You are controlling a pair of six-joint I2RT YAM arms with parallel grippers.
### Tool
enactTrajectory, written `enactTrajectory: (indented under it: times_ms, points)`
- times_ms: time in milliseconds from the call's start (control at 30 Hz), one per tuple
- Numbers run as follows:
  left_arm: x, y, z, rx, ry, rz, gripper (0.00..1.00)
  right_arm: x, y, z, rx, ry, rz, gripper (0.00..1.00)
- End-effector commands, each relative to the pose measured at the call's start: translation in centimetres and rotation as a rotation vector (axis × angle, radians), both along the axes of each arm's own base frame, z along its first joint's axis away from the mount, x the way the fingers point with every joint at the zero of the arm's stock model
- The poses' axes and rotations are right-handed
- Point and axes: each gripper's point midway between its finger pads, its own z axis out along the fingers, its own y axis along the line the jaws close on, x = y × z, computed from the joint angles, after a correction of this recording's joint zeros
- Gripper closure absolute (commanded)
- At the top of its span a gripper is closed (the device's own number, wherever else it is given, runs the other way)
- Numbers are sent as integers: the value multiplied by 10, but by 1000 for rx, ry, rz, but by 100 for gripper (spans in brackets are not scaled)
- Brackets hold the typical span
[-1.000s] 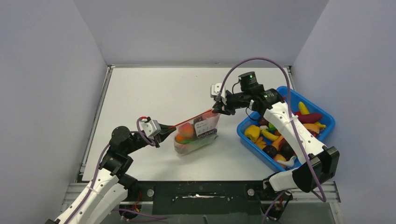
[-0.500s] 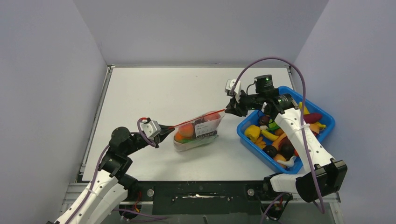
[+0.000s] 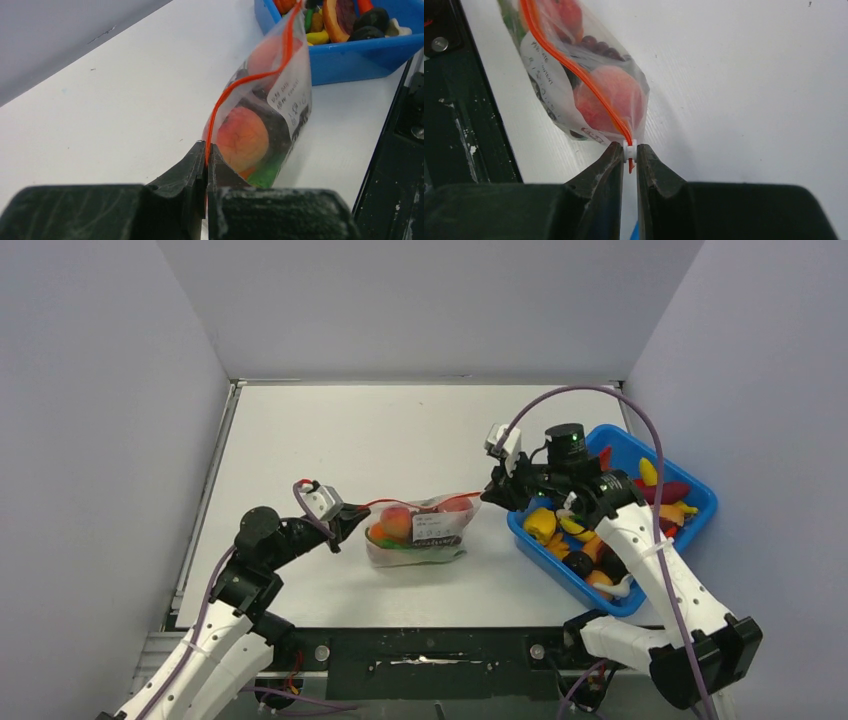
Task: Place the food in the zip-top bag and seal the zipper
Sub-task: Zip the zipper food storage bag at the center of the board, then place the zipper food storage bag at the center of the board.
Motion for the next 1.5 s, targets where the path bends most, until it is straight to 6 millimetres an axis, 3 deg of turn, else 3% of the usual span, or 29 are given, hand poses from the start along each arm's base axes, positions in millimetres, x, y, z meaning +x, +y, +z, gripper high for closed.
enactTrajectory:
  times_ms: [0,167,400,533,667,867,967,1200,1333,1467]
  points:
    - [11,7,38,-99,13,93,100,-8,11,29,117,-78,-47,100]
    - [29,19,9,-123,147,236,100,22,6,18,93,-142,-112,100]
    - [59,36,7,-141,222,425,100,84,24,31,142,-226,-119,91]
    - [74,41,6,-127,232,480,100,106,37,40,179,-221,-121,76]
    - [94,54,4,-96,212,573,100,115,37,59,231,-232,-192,55]
    - [123,78,-4,-45,238,727,100,98,24,86,314,-233,-309,25]
    - [133,104,-10,-56,235,842,100,79,18,96,371,-243,-331,0]
    - [146,154,-22,-103,292,994,100,48,14,97,511,-158,-381,3]
    - [145,176,-32,-126,324,1060,100,45,10,86,497,-97,-426,2]
    - [143,183,-33,-131,324,1084,100,52,0,71,466,-14,-540,2]
